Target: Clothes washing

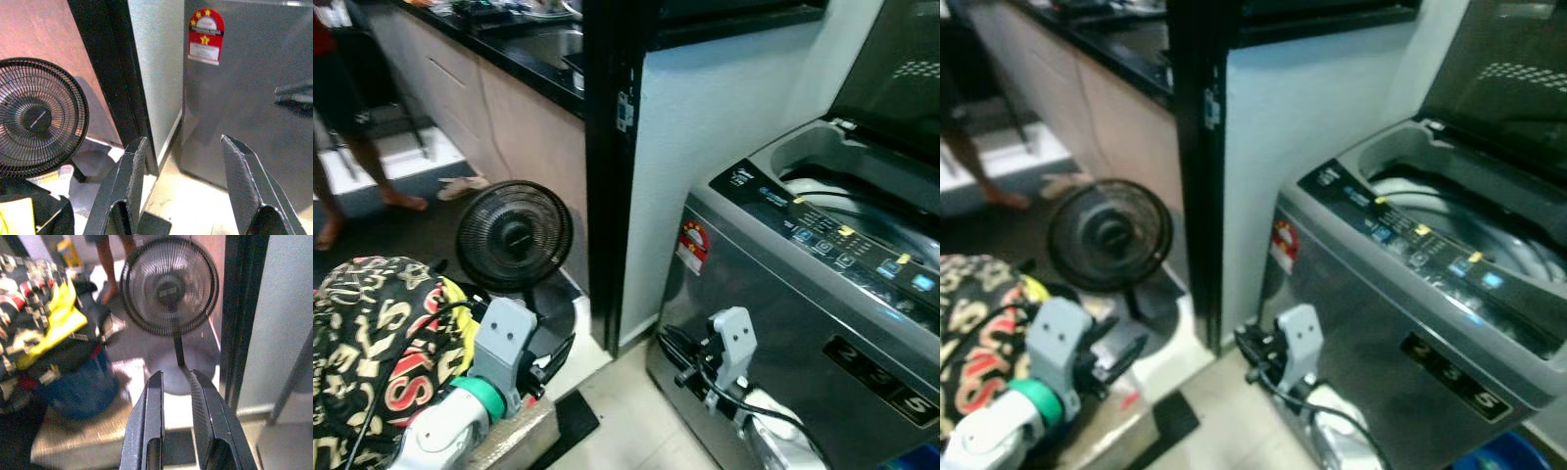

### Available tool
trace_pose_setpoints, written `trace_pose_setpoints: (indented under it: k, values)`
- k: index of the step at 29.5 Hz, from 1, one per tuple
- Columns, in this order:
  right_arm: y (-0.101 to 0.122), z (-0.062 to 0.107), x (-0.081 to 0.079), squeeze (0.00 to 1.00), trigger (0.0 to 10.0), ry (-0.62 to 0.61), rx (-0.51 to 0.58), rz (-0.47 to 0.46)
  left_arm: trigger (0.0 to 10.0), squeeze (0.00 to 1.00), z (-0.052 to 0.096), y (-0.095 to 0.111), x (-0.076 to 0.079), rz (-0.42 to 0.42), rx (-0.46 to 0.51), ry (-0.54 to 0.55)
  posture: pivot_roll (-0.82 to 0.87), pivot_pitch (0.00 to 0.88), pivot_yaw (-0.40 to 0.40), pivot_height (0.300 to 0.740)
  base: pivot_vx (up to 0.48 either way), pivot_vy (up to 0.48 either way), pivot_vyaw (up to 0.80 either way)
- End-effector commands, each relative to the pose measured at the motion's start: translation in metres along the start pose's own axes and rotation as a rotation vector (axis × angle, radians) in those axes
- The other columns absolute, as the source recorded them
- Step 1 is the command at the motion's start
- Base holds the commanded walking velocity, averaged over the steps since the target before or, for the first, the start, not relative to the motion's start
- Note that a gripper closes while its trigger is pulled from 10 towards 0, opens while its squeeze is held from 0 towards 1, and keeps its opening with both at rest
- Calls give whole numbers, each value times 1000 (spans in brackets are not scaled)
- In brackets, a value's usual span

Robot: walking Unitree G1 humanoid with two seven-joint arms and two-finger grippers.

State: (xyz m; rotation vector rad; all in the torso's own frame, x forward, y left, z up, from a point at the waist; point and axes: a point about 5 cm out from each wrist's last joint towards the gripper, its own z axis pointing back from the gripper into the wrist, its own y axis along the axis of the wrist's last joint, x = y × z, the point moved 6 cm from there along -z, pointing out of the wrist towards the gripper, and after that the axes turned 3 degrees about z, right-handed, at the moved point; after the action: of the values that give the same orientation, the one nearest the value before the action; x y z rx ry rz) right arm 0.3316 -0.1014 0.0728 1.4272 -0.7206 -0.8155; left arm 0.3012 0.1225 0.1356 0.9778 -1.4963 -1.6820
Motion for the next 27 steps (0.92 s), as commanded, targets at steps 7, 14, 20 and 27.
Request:
trace_pose_setpoints:
  k: [7,14,20,27]
  values:
    - [-3,0,-4,0,10000,12,1,6,10000,0,6,-18,-4,-1,-50,25,96,0,-24,740,0,0,781]
    - [-2,-1,-4,0,10000,15,12,9,10000,0,6,-22,-5,3,-55,35,95,0,-24,740,0,0,781]
    - [-3,-1,-4,0,10000,20,9,16,10000,0,6,-22,-6,6,-55,41,96,0,-26,740,0,0,781]
    - [-5,-1,-5,0,10000,27,5,17,10000,0,7,-24,-6,8,-55,47,97,0,-28,740,0,0,781]
